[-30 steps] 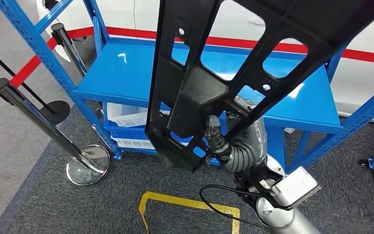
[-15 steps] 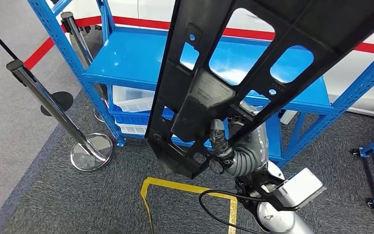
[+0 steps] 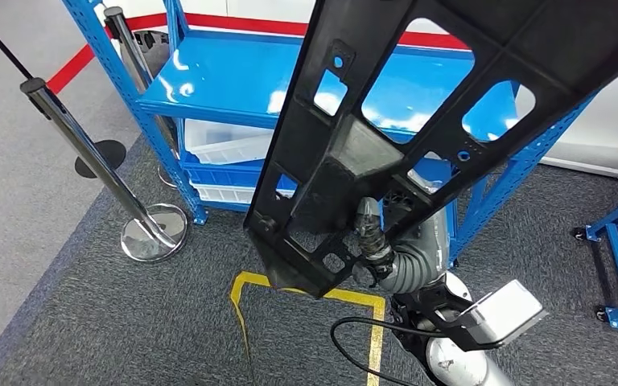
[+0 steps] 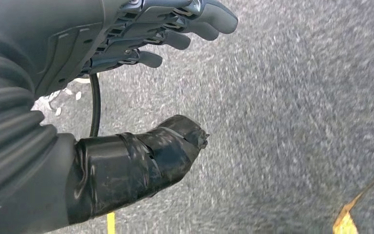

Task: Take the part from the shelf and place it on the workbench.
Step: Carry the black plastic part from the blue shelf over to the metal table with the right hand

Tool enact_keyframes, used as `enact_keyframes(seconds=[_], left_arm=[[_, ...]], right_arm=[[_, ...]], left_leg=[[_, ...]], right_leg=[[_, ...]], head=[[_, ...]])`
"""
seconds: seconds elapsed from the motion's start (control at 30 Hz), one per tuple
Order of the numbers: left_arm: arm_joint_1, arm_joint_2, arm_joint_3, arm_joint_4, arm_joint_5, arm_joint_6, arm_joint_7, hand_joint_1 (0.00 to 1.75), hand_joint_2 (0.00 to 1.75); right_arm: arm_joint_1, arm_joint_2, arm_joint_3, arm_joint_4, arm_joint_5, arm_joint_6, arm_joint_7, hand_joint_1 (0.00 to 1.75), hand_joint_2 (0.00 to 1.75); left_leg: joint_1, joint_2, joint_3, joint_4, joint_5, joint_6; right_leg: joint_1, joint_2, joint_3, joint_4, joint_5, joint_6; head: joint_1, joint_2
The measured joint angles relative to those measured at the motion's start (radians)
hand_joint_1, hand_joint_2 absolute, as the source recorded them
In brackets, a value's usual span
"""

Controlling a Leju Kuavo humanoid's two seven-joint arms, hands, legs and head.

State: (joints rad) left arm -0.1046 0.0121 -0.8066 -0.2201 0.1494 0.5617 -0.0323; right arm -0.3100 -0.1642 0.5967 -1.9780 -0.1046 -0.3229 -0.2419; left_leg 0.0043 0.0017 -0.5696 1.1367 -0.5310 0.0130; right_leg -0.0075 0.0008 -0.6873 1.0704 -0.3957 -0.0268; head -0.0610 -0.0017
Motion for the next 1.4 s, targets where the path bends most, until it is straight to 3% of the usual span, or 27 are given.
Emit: enact_keyframes(seconds=[0.07,0.17,0.2,0.23,0.3,0.33,0.37,0.4,0.47,0.53,0.57,0.63,0.7,0.73,0.8,0.87,0.9,0.93,1.03,1.1,1.17,1.23,1.3,1.33,1.37,1.4], left_arm=[[-0.003,0.0,0.0,0.0,0.002,-0.001,-0.003,0.0,1.75],[-0.005,0.001,0.001,0.0,0.007,-0.003,-0.004,0.0,1.75],[-0.005,0.001,0.001,0.0,0.008,-0.005,-0.004,0.0,1.75],[-0.005,0.001,0.001,0.0,0.008,-0.007,-0.004,0.0,1.75],[-0.004,0.001,0.001,0.0,0.007,-0.012,-0.003,0.0,1.75],[-0.004,0.001,0.001,0.0,0.006,-0.015,-0.003,0.0,1.75],[-0.003,0.001,0.001,0.0,0.006,-0.016,-0.002,0.0,1.75],[-0.003,0.0,0.001,0.0,0.004,-0.018,0.0,0.0,1.75],[-0.001,-0.001,0.001,0.0,0.002,-0.021,0.002,0.0,1.75],[-0.002,-0.003,0.001,0.0,0.0,-0.024,0.006,0.0,1.75],[-0.002,-0.003,0.001,0.0,0.0,-0.025,0.008,0.0,1.75],[0.0,-0.002,0.001,0.0,-0.001,-0.026,0.011,0.0,1.75],[0.003,-0.002,0.001,0.0,-0.002,-0.027,0.014,0.0,1.75],[0.004,-0.002,0.001,0.0,-0.002,-0.028,0.014,0.0,1.75],[0.004,-0.004,0.001,0.0,-0.002,-0.029,0.015,0.0,1.75],[0.005,-0.005,0.001,0.0,-0.002,-0.03,0.015,0.0,1.75],[0.006,-0.005,0.001,0.0,-0.002,-0.03,0.015,0.0,1.75],[0.007,-0.005,0.001,0.0,-0.002,-0.03,0.015,0.0,1.75],[0.004,-0.005,0.001,0.0,-0.002,-0.03,0.016,0.0,1.75],[0.003,-0.005,0.001,0.0,-0.003,-0.03,0.017,0.0,1.75],[0.004,-0.005,0.001,0.0,-0.003,-0.03,0.019,0.0,1.75],[0.005,-0.005,0.001,0.0,-0.003,-0.031,0.021,0.0,1.75],[0.003,-0.006,0.001,0.0,-0.004,-0.032,0.022,0.0,1.75],[0.001,-0.006,0.001,0.0,-0.004,-0.032,0.022,0.0,1.75],[0.0,-0.006,0.001,0.0,-0.004,-0.032,0.022,0.0,1.75],[0.001,-0.006,0.001,0.0,-0.004,-0.032,0.022,0.0,1.75]], right_arm=[[0.002,0.001,0.0,0.0,-0.007,0.0,-0.001,1.75,1.75],[0.005,0.0,-0.002,0.002,-0.009,0.0,-0.002,1.75,1.75],[0.006,0.0,-0.002,0.003,-0.009,0.0,-0.002,1.75,1.75],[0.007,0.0,-0.003,0.004,-0.009,0.001,-0.003,1.75,1.75],[0.008,0.0,-0.004,0.007,-0.008,0.002,-0.006,1.75,1.75],[0.009,0.0,-0.004,0.009,-0.007,0.002,-0.007,1.75,1.75],[0.009,0.0,-0.004,0.012,-0.006,0.002,-0.008,1.75,1.75],[0.01,0.0,-0.004,0.014,-0.005,0.002,-0.009,1.75,1.75],[0.01,0.0,-0.004,0.018,-0.004,0.002,-0.01,1.75,1.75],[0.01,0.0,-0.004,0.019,-0.004,0.002,-0.01,1.75,1.75],[0.01,0.001,-0.004,0.02,-0.004,0.003,-0.011,1.75,1.75],[0.011,0.001,-0.004,0.022,-0.003,0.003,-0.011,1.75,1.75],[0.01,0.002,-0.004,0.023,-0.003,0.004,-0.012,1.75,1.75],[0.01,0.003,-0.004,0.023,-0.003,0.006,-0.012,1.75,1.75],[0.01,0.005,-0.004,0.024,-0.003,0.007,-0.012,1.75,1.75],[0.011,0.006,-0.004,0.025,-0.003,0.007,-0.012,1.75,1.75],[0.011,0.006,-0.004,0.025,-0.003,0.007,-0.012,1.75,1.75],[0.011,0.006,-0.004,0.025,-0.003,0.007,-0.012,1.75,1.75],[0.01,0.008,-0.004,0.026,-0.003,0.008,-0.012,1.75,1.75],[0.01,0.009,-0.004,0.026,-0.003,0.008,-0.012,1.75,1.75],[0.01,0.009,-0.004,0.026,-0.003,0.01,-0.012,1.75,1.75],[0.009,0.01,-0.004,0.027,-0.003,0.014,-0.012,1.75,1.75],[0.011,0.01,-0.004,0.029,-0.003,0.015,-0.013,1.75,1.75],[0.013,0.009,-0.004,0.03,-0.003,0.015,-0.013,1.75,1.75],[0.015,0.009,-0.004,0.032,-0.003,0.015,-0.012,1.75,1.75],[0.016,0.009,-0.004,0.034,-0.003,0.015,-0.012,1.75,1.75]], left_leg=[[-0.013,0.0,0.072,-0.107,-0.016,0.011],[-0.019,0.002,0.073,-0.15,0.017,0.025],[-0.017,0.003,0.068,-0.164,0.034,0.032],[-0.015,0.004,0.059,-0.175,0.051,0.038],[-0.015,0.001,0.033,-0.18,0.076,0.044],[-0.015,-0.001,0.018,-0.179,0.088,0.043],[-0.014,-0.005,0.003,-0.176,0.099,0.041],[-0.013,-0.011,-0.013,-0.172,0.109,0.038],[-0.009,-0.025,-0.046,-0.156,0.125,0.028],[-0.009,-0.041,-0.075,-0.13,0.132,0.018],[-0.009,-0.05,-0.084,-0.12,0.135,0.012],[-0.007,-0.065,-0.094,-0.112,0.144,0.0],[-0.004,-0.056,-0.109,-0.091,0.131,-0.012],[-0.002,-0.044,-0.127,-0.055,0.107,-0.017],[0.003,-0.021,-0.178,0.069,0.037,-0.026],[0.007,-0.015,-0.212,0.165,0.002,-0.031],[0.008,-0.013,-0.203,0.164,0.011,-0.031],[0.007,-0.008,-0.173,0.122,0.034,-0.028],[-0.008,0.041,-0.054,-0.07,0.089,-0.011],[-0.023,0.056,-0.038,-0.109,0.089,0.005],[-0.024,0.041,-0.033,-0.13,0.097,0.019],[-0.018,0.023,-0.018,-0.154,0.108,0.031],[-0.015,0.003,-0.012,-0.163,0.113,0.038],[-0.015,-0.01,-0.013,-0.162,0.113,0.04],[-0.015,-0.023,-0.013,-0.16,0.113,0.04],[-0.014,-0.038,-0.013,-0.156,0.112,0.04]], right_leg=[[-0.005,-0.003,-0.002,-0.008,0.02,0.01],[-0.011,-0.004,-0.003,-0.026,0.039,0.029],[-0.01,-0.003,-0.01,-0.016,0.019,0.032],[-0.009,-0.002,-0.022,0.013,-0.02,0.034],[-0.009,-0.002,-0.048,0.121,-0.115,0.036],[-0.01,-0.002,-0.057,0.18,-0.138,0.038],[-0.011,-0.002,-0.057,0.222,-0.134,0.04],[-0.012,-0.001,-0.042,0.235,-0.112,0.042],[-0.015,0.012,0.037,0.158,-0.073,0.044],[-0.016,0.04,0.131,0.033,-0.096,0.04],[-0.015,0.048,0.156,-0.004,-0.115,0.037],[-0.013,0.037,0.162,-0.018,-0.124,0.025],[-0.013,0.017,0.158,-0.022,-0.115,0.009],[-0.013,0.007,0.155,-0.023,-0.11,0.002],[-0.009,-0.013,0.145,-0.023,-0.103,-0.005],[-0.005,-0.033,0.136,-0.023,-0.099,-0.006],[-0.004,-0.043,0.134,-0.022,-0.098,-0.006],[-0.002,-0.053,0.133,-0.022,-0.097,-0.005],[0.0,-0.08,0.135,-0.025,-0.096,0.001],[0.0,-0.095,0.135,-0.029,-0.094,0.01],[-0.002,-0.102,0.141,-0.034,-0.095,0.022],[-0.003,-0.067,0.127,0.003,-0.12,0.029],[-0.003,-0.02,0.067,0.12,-0.174,0.03],[-0.003,-0.01,0.031,0.186,-0.196,0.031],[-0.004,-0.006,0.004,0.229,-0.202,0.033],[-0.005,-0.005,-0.006,0.236,-0.188,0.035]], head=[[-0.001,0.0],[-0.006,0.0],[-0.004,0.0],[-0.002,0.0],[0.001,0.0],[0.001,0.0],[0.001,0.0],[0.001,0.0],[0.001,0.0],[0.001,0.0],[0.001,0.0],[0.002,0.0],[-0.002,0.0],[-0.005,0.0],[-0.012,0.0],[-0.012,0.0],[-0.012,0.0],[-0.012,0.0],[-0.011,0.0],[-0.013,0.0],[-0.015,0.0],[-0.012,0.0],[-0.007,0.0],[-0.006,0.0],[-0.005,0.0],[-0.006,0.0]])
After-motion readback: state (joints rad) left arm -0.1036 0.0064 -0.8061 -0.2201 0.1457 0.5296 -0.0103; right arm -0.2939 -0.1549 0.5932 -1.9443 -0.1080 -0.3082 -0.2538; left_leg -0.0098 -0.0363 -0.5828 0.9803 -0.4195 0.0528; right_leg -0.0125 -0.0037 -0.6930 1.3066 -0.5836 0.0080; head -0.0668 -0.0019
